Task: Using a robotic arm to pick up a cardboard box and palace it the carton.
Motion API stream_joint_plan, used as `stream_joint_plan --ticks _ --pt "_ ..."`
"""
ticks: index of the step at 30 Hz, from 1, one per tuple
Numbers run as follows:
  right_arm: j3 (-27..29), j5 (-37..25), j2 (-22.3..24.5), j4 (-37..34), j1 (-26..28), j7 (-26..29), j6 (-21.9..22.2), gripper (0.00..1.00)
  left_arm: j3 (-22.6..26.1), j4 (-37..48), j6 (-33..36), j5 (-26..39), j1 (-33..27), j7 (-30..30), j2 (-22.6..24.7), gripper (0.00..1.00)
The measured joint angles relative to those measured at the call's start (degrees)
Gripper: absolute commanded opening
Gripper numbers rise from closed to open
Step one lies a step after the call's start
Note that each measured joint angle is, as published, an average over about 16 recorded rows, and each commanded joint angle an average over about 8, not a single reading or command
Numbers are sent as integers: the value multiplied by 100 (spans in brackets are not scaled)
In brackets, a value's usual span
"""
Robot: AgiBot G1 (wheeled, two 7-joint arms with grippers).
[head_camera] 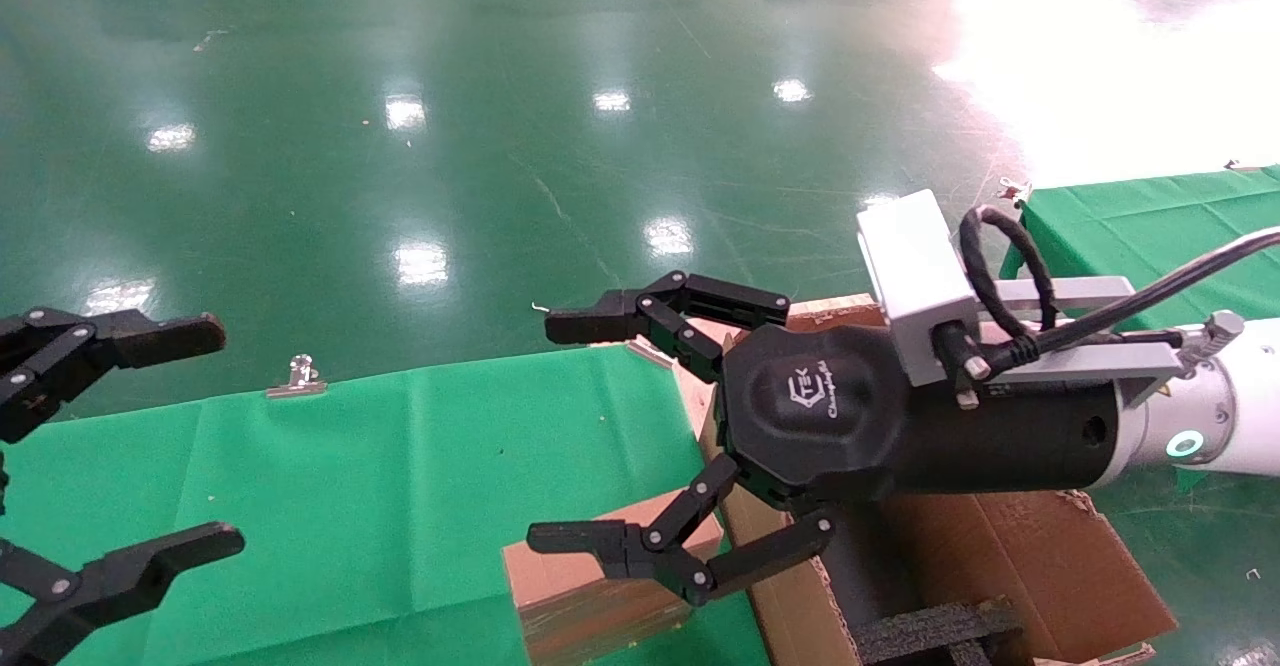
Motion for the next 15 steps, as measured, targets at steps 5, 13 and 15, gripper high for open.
stream_joint_plan --ticks 5,13,15 --pt "0 0 0 0 0 0 0 100 0 0 0 0 0 0 0 100" --pt "0 0 0 0 0 0 0 100 0 0 0 0 0 0 0 97" --pt "0 0 0 0 0 0 0 100 0 0 0 0 0 0 0 72"
